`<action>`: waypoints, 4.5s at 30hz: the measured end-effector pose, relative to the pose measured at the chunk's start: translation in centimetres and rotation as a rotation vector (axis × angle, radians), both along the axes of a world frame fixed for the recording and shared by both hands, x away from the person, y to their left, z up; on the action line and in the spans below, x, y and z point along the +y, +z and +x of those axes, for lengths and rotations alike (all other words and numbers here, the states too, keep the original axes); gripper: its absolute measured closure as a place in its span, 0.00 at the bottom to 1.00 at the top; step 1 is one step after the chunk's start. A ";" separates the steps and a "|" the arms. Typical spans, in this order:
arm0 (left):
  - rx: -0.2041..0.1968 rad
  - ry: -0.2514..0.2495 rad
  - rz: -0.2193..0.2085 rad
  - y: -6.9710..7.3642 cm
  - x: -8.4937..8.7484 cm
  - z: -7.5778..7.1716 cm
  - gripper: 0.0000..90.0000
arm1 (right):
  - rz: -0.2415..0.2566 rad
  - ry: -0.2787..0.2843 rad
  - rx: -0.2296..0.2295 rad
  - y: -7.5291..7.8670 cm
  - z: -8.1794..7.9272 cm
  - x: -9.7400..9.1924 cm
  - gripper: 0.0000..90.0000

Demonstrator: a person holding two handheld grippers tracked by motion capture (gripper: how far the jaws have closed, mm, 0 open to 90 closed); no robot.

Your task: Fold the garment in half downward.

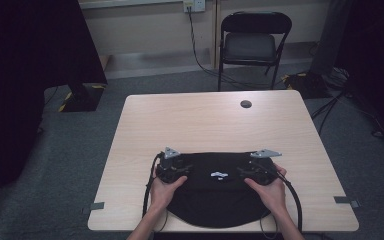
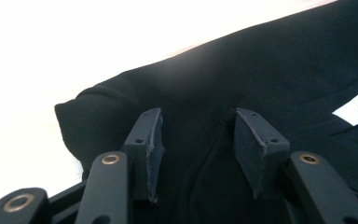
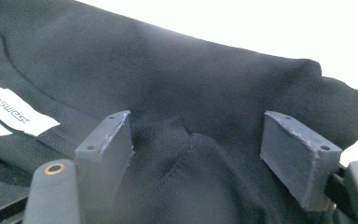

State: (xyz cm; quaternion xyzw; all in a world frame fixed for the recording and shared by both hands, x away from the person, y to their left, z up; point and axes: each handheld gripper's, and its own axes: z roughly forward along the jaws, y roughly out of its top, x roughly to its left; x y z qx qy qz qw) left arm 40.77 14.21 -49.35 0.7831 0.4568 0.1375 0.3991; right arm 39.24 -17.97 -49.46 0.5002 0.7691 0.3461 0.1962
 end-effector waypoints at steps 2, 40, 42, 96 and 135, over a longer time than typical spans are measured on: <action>-0.003 0.007 -0.006 0.0 0.2 0.1 0.58 | 0.000 0.000 0.000 0.0 0.2 0.1 0.27; -0.057 0.096 -0.152 2.3 2.6 2.7 0.51 | 0.095 0.040 0.044 2.7 4.2 0.2 0.37; -0.054 0.066 -0.180 3.1 2.5 2.5 0.51 | 0.130 0.049 0.031 3.5 4.0 -0.2 0.41; -0.061 -0.031 -0.086 3.6 0.9 0.1 0.93 | 0.105 0.141 -0.024 5.0 2.5 0.7 0.93; -0.102 -0.155 -0.069 4.5 2.7 -7.4 0.94 | 0.119 0.254 -0.118 6.7 -5.9 -0.7 0.93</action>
